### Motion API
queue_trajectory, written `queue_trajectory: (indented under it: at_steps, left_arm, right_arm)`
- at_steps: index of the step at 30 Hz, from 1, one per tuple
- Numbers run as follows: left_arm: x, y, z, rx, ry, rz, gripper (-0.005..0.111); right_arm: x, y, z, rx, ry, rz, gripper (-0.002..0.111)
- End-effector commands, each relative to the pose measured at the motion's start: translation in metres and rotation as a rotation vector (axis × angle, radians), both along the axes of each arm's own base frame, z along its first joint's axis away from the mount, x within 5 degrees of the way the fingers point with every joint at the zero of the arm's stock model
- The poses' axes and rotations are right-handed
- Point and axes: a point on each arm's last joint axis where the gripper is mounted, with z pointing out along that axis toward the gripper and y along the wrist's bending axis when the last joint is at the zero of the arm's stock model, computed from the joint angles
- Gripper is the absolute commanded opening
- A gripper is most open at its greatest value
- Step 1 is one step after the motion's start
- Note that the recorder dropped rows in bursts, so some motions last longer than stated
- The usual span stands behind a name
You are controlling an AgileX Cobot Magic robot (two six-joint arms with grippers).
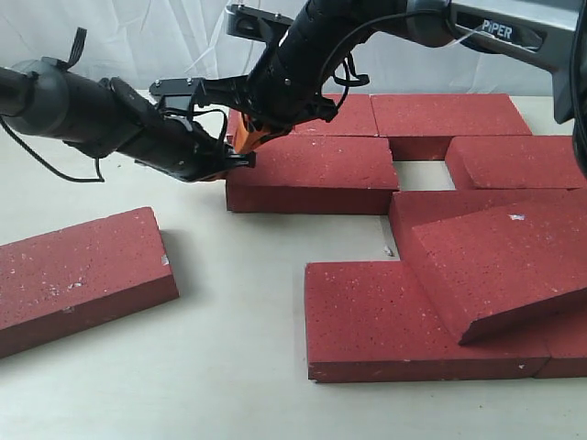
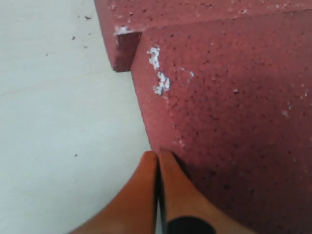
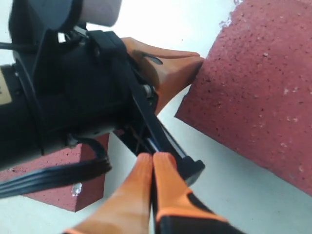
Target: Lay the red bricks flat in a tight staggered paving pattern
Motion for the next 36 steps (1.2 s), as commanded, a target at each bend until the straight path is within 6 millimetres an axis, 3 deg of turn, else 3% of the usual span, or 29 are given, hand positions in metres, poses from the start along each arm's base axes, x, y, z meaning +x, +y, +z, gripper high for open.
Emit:
queue_trajectory:
  at_steps: [1,7,20,28,36]
  left_arm:
    - [0.003,-0.014,-0.003,-0.016,0.001,-0.016,0.0]
    - [0.003,-0.019,-0.019,-0.035,0.071,-0.037,0.0]
    - [-0.004,-0.037,-0.02,-0.053,0.076,-0.053,0.0]
    - [-0.007,-0.028,-0.021,-0.083,0.165,-0.086,0.0]
    - [-0.012,-0.009,0.003,-0.127,0.283,-0.092,0.0]
  right_arm:
    - [0.001,-0.003,0.004,0.0,-0.009,0.005,-0.001]
    - [0.0,-0.004,0.005,-0.002,-0.004,0.008,-0.001]
    - [-0.002,-0.009,0.006,-0.015,0.037,0.022,-0.001]
    - [0.014,-0.067,0.03,-0.007,0.087,-0.066,-0.001]
    - [0.015,-0.078,0.028,-0.041,0.118,-0.062,-0.001]
